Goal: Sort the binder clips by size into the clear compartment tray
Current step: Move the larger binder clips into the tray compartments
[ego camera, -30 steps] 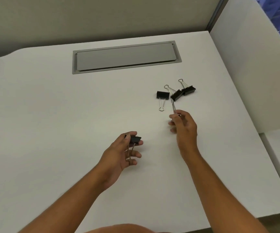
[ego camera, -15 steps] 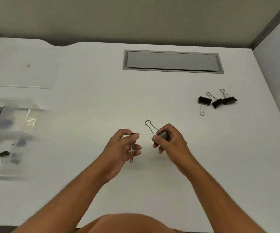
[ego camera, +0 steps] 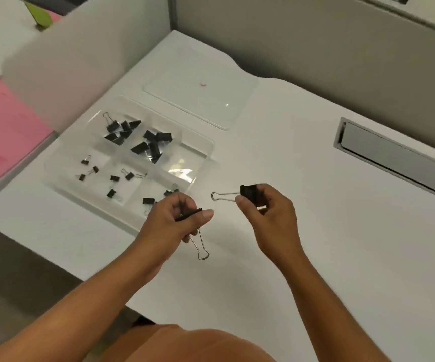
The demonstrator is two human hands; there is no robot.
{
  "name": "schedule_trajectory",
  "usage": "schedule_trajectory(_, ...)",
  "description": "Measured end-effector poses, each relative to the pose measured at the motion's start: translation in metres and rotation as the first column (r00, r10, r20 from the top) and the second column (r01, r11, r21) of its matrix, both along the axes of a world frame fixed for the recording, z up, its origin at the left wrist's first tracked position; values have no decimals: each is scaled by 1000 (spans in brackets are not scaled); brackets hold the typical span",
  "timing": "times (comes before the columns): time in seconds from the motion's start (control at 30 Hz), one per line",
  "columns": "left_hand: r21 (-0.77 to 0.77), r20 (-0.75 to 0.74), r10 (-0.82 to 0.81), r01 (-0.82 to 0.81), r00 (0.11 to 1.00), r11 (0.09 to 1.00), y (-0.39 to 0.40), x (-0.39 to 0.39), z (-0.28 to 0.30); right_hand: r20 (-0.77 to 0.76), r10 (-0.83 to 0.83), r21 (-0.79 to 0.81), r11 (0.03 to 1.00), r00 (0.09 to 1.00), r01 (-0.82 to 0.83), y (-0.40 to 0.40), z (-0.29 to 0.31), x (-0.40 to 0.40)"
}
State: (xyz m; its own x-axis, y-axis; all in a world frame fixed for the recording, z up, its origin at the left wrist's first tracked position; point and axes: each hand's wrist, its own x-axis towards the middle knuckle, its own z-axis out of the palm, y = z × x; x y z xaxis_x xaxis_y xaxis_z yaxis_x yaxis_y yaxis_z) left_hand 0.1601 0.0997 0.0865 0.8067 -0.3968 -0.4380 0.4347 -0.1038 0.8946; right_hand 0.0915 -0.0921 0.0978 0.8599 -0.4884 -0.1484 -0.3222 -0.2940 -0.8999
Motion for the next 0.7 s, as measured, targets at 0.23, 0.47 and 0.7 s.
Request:
schedule_trajectory(0.23,28,22,125,-126,992,992,57,38,-3,-115,250,-482,832,961,-274,32,-5,140)
schedule_trajectory(0.47,46,20,165,-166,986,985,69,51,-14,-401,331,-655,548,854,-520,42,-45,183)
schedule_trajectory(0.7,145,306,45,-93,951,985,63,76,-12,55,118,-550,832,991,-69,40,-45,132)
